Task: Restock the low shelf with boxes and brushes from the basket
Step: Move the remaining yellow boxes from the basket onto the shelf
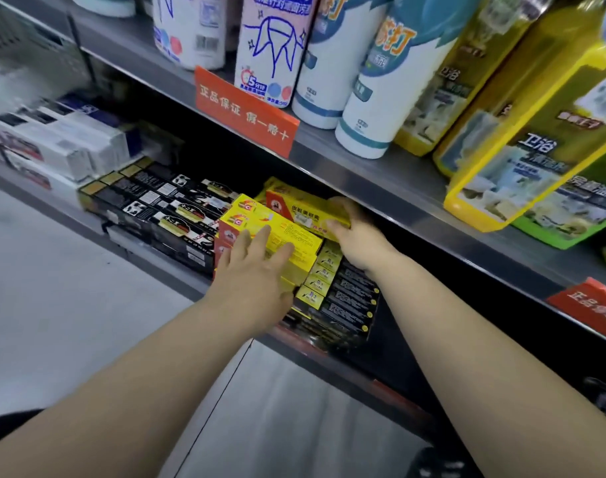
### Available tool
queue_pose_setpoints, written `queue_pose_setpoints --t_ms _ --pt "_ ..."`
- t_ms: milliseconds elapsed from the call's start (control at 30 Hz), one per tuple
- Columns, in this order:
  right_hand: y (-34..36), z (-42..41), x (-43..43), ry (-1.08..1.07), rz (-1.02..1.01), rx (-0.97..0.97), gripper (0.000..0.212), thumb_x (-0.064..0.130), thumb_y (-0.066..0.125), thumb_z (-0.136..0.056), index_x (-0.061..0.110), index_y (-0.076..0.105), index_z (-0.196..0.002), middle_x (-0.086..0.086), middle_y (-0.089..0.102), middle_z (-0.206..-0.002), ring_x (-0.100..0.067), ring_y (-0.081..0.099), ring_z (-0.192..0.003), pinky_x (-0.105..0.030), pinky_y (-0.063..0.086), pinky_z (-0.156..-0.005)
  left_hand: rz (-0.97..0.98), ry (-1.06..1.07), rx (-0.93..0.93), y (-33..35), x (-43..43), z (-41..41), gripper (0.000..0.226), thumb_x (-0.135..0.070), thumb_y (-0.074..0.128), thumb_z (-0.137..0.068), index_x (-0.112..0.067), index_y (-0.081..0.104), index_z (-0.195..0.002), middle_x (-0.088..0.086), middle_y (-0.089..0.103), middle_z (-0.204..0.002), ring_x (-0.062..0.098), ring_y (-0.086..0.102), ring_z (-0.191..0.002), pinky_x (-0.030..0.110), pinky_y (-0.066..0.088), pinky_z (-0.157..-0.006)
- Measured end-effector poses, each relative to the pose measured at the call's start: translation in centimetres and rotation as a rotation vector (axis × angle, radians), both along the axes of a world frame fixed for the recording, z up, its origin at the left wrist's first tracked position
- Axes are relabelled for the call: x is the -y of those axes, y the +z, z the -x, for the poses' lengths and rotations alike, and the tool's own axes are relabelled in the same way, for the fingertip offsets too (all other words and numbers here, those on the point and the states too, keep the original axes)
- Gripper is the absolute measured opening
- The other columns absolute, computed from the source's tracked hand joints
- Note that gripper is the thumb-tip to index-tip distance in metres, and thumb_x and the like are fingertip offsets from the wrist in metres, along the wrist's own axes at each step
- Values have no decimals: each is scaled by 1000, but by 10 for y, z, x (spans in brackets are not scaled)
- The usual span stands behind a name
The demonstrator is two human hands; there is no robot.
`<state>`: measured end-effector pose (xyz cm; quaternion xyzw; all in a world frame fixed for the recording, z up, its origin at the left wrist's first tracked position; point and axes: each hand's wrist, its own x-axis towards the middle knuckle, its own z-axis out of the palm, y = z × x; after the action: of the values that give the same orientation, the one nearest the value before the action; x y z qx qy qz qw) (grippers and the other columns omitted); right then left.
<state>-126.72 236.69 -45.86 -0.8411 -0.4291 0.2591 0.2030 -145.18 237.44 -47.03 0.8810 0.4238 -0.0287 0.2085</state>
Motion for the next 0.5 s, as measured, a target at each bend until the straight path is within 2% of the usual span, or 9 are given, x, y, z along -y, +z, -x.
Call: queue_pose_setpoints --t_ms 33,67,133,200,267,500 --pt "-4 3 -6 19 -25 -42 48 39 42 -98 34 27 -143 -8 53 -130 -23 59 -95 -28 49 -70 9 0 -10 -1 -2 0 75 -44 49 -92 -36 1 -149 2 -17 -158 32 -13 -144 48 3 -116" --pt "-10 5 -10 40 -51 -87 44 37 44 -97 36 32 -139 -7 53 -130 -24 58 -98 -30 50 -76 27 0 -22 -1 -4 -1 76 -44 50 -92 -37 -1 -149 2 -18 -158 32 -13 -144 49 4 -116" --pt "-21 7 -15 69 -74 -174 41 35 45 -97 36 36 -137 -4 48 -137 -25 51 -116 -31 43 -91 75 0 -43 0 -5 -2 80 -42 51 -92 -38 -6 -148 2 -21 -157 34 -12 -144 50 7 -115" --pt "-27 8 -16 73 -75 -253 41 37 46 -96 36 38 -137 -2 47 -140 -24 48 -122 -38 42 -100 105 -5 -63 0 -6 -4 84 -42 52 -92 -38 -10 -148 2 -26 -156 34 -10 -144 49 8 -115" --pt "-29 7 -16 86 -72 -306 47 41 51 -93 37 37 -137 -1 50 -137 -23 51 -120 -44 44 -101 111 -8 -75 0 -6 -5 86 -41 52 -92 -37 -13 -147 3 -29 -155 34 -10 -145 49 8 -116" --pt "-27 5 -18 129 -44 -314 50 36 51 -94 31 33 -140 -5 53 -134 -24 56 -115 -44 48 -97 100 -4 -84 0 -5 -8 89 -41 54 -91 -36 -15 -147 4 -30 -154 33 -8 -145 47 8 -116"
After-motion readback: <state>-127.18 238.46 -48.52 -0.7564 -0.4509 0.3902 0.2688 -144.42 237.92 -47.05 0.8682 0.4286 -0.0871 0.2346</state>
